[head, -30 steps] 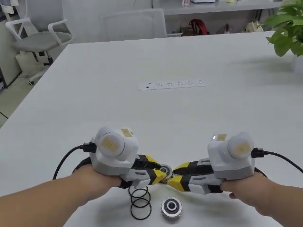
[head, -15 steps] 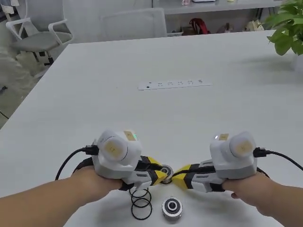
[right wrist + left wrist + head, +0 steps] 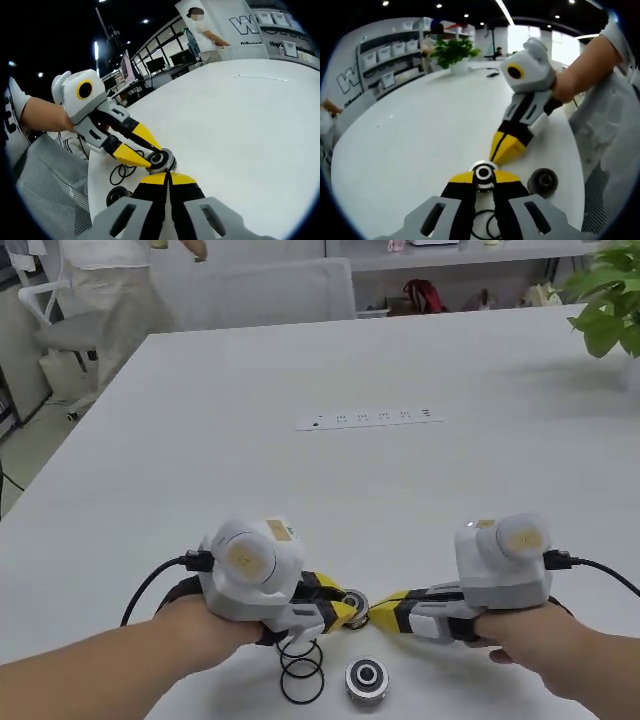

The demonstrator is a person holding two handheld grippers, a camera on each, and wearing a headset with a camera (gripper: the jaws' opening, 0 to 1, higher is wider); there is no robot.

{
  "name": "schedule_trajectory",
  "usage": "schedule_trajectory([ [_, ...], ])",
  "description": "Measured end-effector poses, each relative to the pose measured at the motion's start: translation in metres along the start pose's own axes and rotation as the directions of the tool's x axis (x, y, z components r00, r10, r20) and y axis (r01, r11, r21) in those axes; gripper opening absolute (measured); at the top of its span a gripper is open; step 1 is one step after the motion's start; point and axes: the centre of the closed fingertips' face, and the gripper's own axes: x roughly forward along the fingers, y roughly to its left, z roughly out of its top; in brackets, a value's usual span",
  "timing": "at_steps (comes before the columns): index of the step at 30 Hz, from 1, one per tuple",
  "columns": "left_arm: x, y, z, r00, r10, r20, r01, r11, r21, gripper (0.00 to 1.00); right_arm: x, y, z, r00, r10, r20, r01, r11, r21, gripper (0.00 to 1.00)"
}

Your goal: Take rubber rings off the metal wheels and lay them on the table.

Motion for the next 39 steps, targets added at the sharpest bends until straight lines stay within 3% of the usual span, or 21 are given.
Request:
schedule_trajectory([
  [6,0.001,-0.003,0.001,0.9999,0.001,-0.014,-0.001,1.0,-0.004,0.13,-0.003,-0.002,0.009,0.9985,-0.001,0.055,-0.003,0.998,0.064,0.0],
  [12,0.001,-0.003,0.001,0.9994,0.019,-0.028,-0.019,1.0,-0.002,0.12,-0.004,0.001,0.011,0.9977,0.01,0.068,-0.016,0.996,0.087,0.0],
  [23,0.002,-0.003,0.0,0.9987,0.029,-0.042,-0.028,0.999,0.019,0.12,-0.003,0.007,0.014,0.9984,0.02,0.052,-0.024,0.997,0.067,0.0],
  [31,0.003,-0.004,0.0,0.9988,0.025,-0.042,-0.024,0.999,0.022,0.12,0.001,0.017,0.015,0.9967,0.062,0.053,-0.064,0.997,0.047,0.0],
  [34,0.003,-0.004,0.002,0.999,0.025,-0.037,-0.024,0.999,0.024,0.12,0.001,0.027,0.018,0.9919,0.104,0.073,-0.108,0.992,0.057,0.0],
  [39,0.002,-0.004,0.002,0.999,0.025,-0.037,-0.024,0.999,0.02,0.12,0.001,0.023,0.014,0.9948,0.084,0.058,-0.086,0.996,0.037,0.0],
])
